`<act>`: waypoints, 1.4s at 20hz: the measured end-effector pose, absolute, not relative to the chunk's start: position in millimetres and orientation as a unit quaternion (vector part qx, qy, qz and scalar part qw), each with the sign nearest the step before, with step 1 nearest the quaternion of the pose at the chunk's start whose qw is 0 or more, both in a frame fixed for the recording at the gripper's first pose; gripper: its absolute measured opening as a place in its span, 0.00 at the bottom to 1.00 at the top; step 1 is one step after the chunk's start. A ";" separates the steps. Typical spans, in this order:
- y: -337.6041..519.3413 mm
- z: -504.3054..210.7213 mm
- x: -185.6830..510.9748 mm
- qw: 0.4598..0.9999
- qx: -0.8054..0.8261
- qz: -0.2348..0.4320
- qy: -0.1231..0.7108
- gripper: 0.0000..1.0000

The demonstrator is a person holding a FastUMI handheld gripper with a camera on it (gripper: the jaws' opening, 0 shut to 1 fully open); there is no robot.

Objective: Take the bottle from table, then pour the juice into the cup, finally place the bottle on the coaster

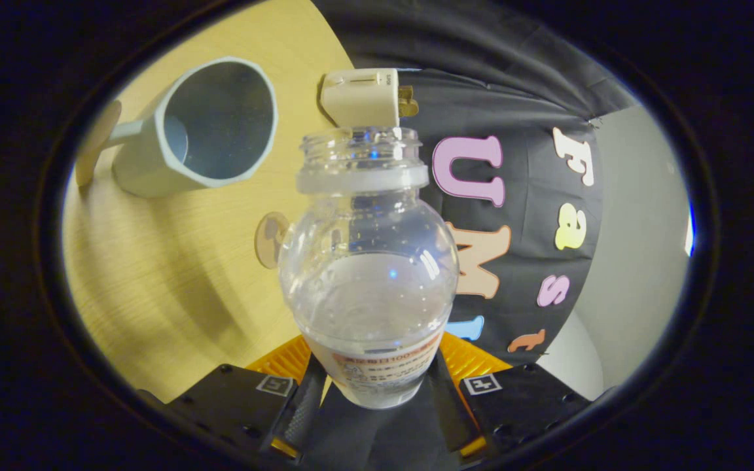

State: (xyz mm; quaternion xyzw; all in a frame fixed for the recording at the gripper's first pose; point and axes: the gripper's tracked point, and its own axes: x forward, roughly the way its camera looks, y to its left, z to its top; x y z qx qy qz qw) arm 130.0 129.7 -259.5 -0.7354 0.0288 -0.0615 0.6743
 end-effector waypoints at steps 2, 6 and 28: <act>129.7 -258.1 130.2 0.671 -0.738 -0.061 0.027 0.78; 133.3 -257.2 130.2 0.663 -0.745 -0.062 0.024 0.78; 147.3 -237.3 136.1 0.611 -0.790 -0.059 0.003 0.78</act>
